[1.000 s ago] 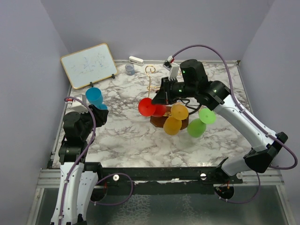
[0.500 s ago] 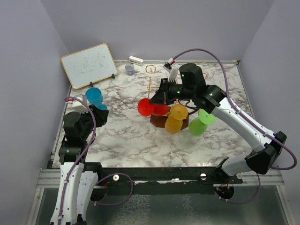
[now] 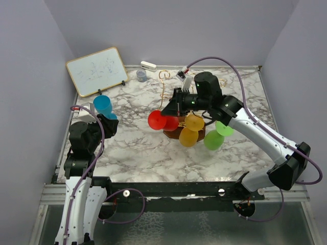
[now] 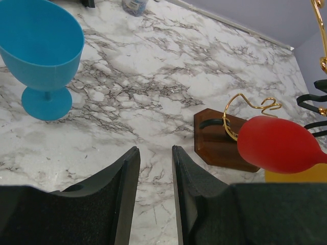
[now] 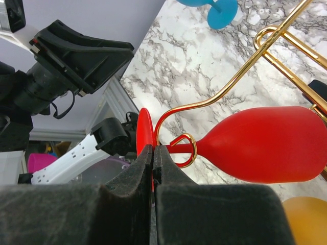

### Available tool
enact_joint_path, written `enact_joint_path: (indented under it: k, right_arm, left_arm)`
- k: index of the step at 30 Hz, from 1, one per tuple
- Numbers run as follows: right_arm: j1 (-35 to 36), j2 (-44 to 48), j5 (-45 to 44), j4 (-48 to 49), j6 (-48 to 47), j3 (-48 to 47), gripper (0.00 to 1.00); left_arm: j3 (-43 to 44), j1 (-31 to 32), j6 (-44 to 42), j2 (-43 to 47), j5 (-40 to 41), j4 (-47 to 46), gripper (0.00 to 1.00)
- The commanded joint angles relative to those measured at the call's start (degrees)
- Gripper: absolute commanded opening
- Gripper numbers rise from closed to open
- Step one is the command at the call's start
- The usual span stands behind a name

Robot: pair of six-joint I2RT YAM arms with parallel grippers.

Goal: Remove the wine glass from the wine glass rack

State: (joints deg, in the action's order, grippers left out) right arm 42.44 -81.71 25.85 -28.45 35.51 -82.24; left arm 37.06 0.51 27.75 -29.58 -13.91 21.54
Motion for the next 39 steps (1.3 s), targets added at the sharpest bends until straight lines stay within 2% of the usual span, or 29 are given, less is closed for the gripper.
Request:
enact_joint_path:
  k: [1, 11, 21, 32, 39]
  right_arm:
    - [0.19, 1.48, 3.31, 3.34, 0.07, 1.0, 0.01]
    - [0.19, 0.77, 4.81, 6.75, 1.4, 1.58, 0.01]
    - [0.19, -2.05, 0.43, 7.87, 0.68, -1.99, 0.01]
    - [0.19, -4.79, -0.25, 10.42, -1.8, -6.73, 0.01]
    - [0.18, -6.08, -1.8, 8.34, -2.9, -10.08, 0.01]
  left_arm:
    - [-0.23, 0.19, 0.45, -0.41, 0.25, -0.54, 0.35]
    - [-0.2, 0.19, 0.42, -0.56, 0.12, -0.49, 0.35]
    - [-0.23, 0.19, 0.4, -0.56, 0.11, -0.55, 0.35]
    - [-0.23, 0.19, 0.54, -0.65, 0.24, -0.58, 0.35]
    - [-0.23, 0.19, 0.6, -0.91, 0.36, -0.53, 0.35]
